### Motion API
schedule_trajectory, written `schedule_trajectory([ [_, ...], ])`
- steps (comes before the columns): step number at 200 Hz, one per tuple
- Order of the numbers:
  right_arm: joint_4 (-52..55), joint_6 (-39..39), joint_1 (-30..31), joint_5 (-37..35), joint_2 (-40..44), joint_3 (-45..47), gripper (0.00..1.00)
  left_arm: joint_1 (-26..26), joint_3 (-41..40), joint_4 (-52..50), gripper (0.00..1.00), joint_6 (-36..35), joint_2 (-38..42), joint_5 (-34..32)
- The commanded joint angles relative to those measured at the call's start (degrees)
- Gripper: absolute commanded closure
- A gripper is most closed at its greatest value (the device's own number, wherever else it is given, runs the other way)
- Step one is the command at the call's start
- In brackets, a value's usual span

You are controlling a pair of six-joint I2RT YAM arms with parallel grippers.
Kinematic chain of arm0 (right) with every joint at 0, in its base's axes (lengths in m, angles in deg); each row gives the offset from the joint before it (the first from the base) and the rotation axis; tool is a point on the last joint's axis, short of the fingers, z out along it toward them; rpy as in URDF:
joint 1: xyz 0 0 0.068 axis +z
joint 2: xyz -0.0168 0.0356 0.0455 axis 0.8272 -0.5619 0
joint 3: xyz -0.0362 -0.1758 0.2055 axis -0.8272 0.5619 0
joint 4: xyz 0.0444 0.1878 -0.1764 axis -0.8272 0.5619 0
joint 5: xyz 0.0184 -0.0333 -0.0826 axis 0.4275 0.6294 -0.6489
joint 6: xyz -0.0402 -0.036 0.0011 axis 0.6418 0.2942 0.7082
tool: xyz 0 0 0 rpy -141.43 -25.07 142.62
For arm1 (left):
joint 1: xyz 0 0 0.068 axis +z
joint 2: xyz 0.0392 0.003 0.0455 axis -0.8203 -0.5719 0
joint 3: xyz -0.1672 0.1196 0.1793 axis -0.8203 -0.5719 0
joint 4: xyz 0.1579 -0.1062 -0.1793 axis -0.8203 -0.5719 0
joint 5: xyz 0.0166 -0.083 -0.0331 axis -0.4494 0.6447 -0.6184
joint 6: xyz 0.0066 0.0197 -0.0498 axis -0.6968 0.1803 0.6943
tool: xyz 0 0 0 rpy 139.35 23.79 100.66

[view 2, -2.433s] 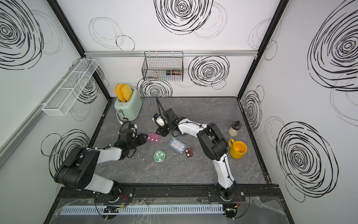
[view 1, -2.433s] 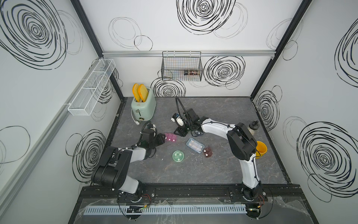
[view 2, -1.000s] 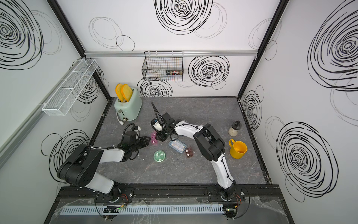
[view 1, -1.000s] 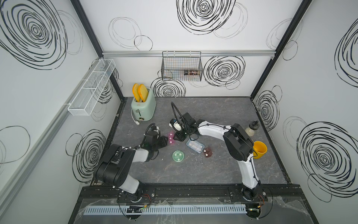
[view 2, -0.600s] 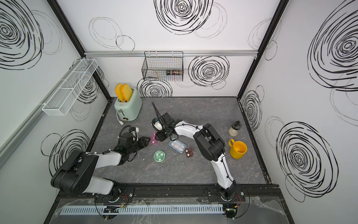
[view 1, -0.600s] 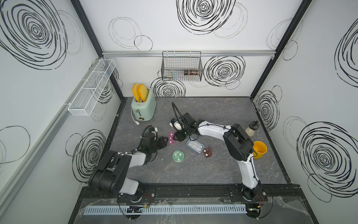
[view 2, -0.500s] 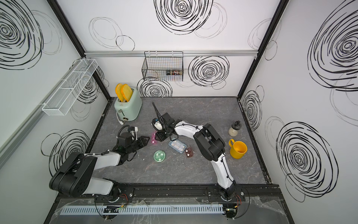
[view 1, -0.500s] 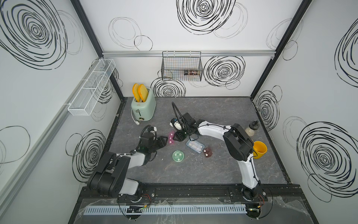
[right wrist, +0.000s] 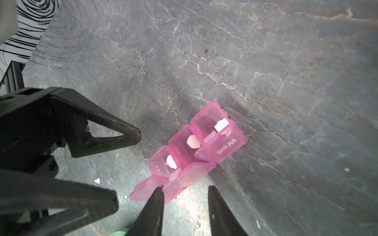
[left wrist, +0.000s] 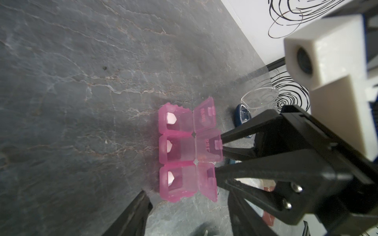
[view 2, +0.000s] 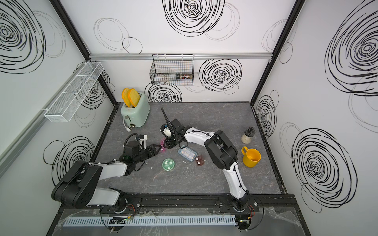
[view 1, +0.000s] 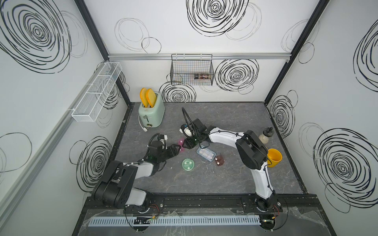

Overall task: Close pillboxes
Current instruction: Close the pillbox at the center of the board.

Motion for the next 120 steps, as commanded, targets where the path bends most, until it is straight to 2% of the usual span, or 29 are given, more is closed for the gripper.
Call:
schedule_trajectory([
  [1, 0.52, -0.32, 0.53, 0.47, -1.93, -1.99, 0.60, -0.32, -0.50, 2.82, 0.35, -0.12, -0.16, 0.79],
  [63, 0.68, -0.37, 0.55, 0.60, -3.02, -2.49, 0.60, -0.28, -0.23, 4.03, 0.46, -0.44, -3.17, 0.00],
  [120, 0.51, -0.43, 0.46, 0.62, -3.30, -2.32, 0.60, -0.19, 1.24, 6.09, 0.49, -0.55, -6.67, -0.35],
])
